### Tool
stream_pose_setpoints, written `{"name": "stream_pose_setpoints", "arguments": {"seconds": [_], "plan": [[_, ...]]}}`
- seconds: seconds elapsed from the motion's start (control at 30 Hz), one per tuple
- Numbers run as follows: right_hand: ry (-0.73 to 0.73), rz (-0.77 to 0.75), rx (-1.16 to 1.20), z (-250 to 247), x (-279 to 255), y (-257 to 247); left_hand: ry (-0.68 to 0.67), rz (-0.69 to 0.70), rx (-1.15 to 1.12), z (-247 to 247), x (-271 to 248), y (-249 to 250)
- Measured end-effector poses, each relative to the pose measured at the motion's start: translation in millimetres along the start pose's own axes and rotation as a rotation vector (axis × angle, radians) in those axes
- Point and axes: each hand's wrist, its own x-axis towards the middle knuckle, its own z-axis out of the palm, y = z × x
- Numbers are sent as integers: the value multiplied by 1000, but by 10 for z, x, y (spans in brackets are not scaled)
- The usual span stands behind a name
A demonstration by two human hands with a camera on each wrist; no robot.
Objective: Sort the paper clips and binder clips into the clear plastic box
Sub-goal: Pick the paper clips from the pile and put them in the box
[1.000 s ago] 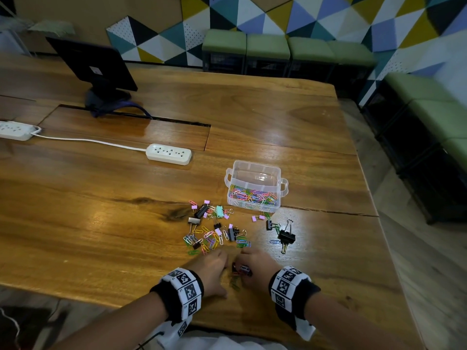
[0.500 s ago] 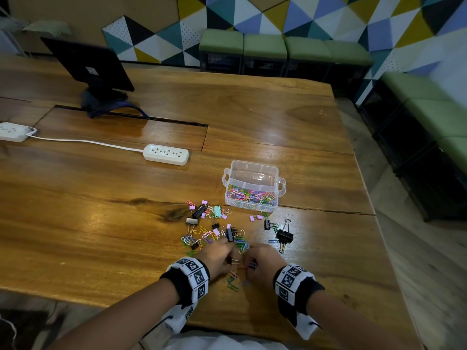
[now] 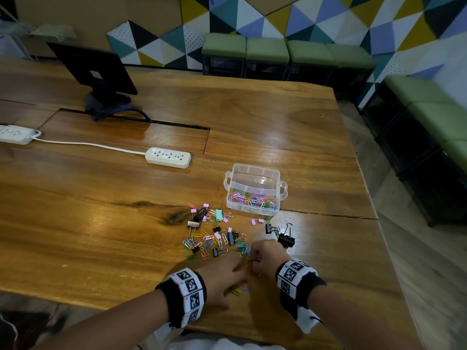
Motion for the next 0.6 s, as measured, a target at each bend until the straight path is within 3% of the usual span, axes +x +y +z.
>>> {"name": "stream_pose_setpoints", "arguments": {"seconds": [0.13,0.33,0.6], "plan": [[69,115,118,-144,25,103,-3,120,82,78,29,18],[65,280,319,-333,84,255,-34,-96,-310,18,90,-2],[248,220,442,-778,292,104,-8,-109,-250,-112,259,69]]}}
